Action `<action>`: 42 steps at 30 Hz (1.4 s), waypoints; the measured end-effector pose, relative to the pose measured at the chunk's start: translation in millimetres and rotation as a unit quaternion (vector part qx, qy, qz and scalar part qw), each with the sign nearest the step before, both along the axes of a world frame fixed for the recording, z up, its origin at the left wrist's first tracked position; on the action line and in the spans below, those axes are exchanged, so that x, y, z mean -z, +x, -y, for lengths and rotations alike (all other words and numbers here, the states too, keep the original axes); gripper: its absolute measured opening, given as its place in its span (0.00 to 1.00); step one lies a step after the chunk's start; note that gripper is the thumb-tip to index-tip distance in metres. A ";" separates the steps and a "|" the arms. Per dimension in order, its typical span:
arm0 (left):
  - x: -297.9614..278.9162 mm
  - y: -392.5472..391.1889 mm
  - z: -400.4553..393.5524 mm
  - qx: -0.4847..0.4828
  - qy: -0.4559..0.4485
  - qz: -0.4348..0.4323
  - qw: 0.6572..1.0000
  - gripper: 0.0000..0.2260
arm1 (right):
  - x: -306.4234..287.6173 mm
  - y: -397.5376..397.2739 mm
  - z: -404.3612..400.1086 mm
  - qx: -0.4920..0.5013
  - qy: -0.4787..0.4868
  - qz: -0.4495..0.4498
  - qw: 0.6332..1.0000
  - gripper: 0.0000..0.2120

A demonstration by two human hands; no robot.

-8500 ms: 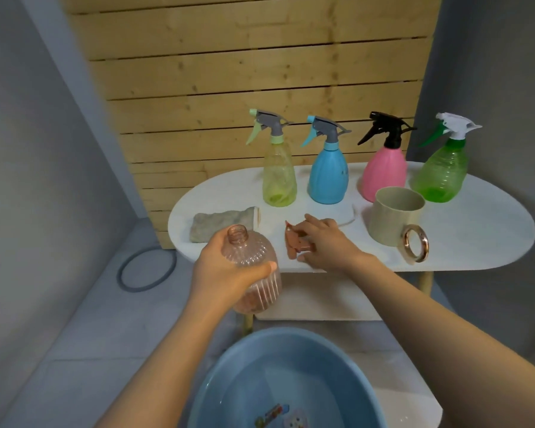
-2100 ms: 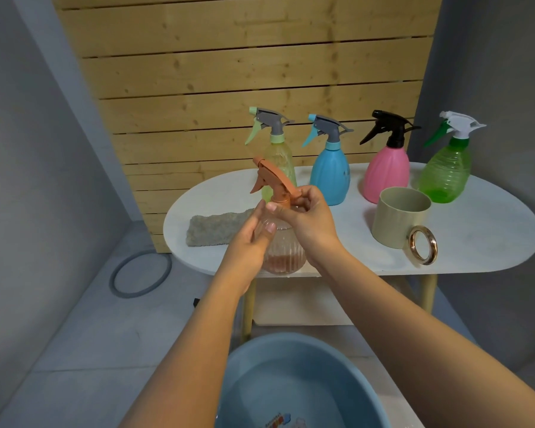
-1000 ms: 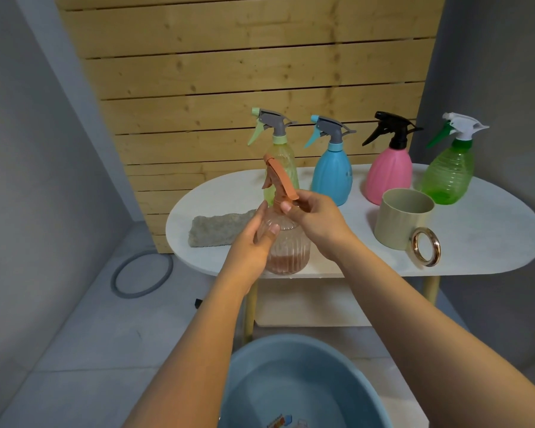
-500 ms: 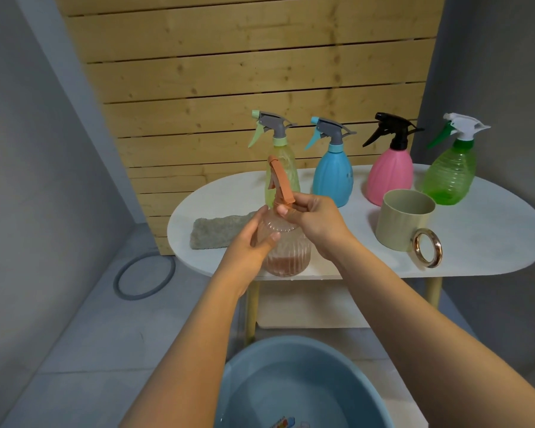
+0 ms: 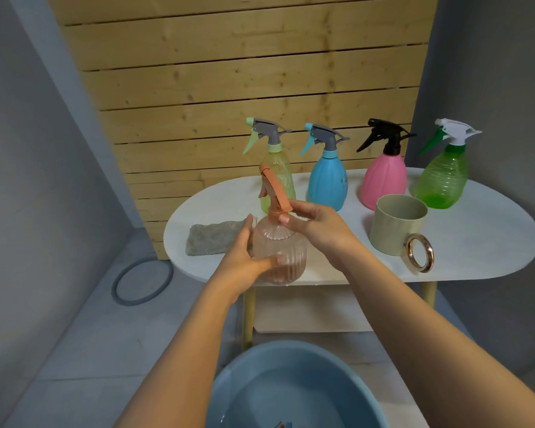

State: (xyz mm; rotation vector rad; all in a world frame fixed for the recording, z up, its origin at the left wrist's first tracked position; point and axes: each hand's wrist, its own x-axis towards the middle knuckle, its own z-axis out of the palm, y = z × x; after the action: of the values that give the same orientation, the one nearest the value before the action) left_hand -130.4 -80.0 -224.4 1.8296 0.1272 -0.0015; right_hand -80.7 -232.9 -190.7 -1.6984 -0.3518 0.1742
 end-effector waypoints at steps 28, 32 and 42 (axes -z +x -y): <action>-25.1 114.8 -75.1 -0.313 0.065 0.110 0.941 0.30 | -6.6 93.9 -110.8 -0.038 0.046 -0.132 0.989 0.17; -5.7 142.4 -83.9 -0.311 0.065 0.095 0.943 0.37 | 4.3 113.1 -121.8 -0.028 0.058 -0.143 0.988 0.14; 4.0 158.7 -88.6 -0.282 0.080 0.066 0.954 0.42 | 14.1 114.1 -124.4 -0.003 0.051 -0.127 0.991 0.14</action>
State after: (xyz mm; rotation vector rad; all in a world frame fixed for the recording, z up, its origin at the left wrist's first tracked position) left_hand 28.3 8.6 -228.3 1.8890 0.5659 0.5455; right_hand 33.5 -108.5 -204.8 -1.5529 -0.1725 0.3658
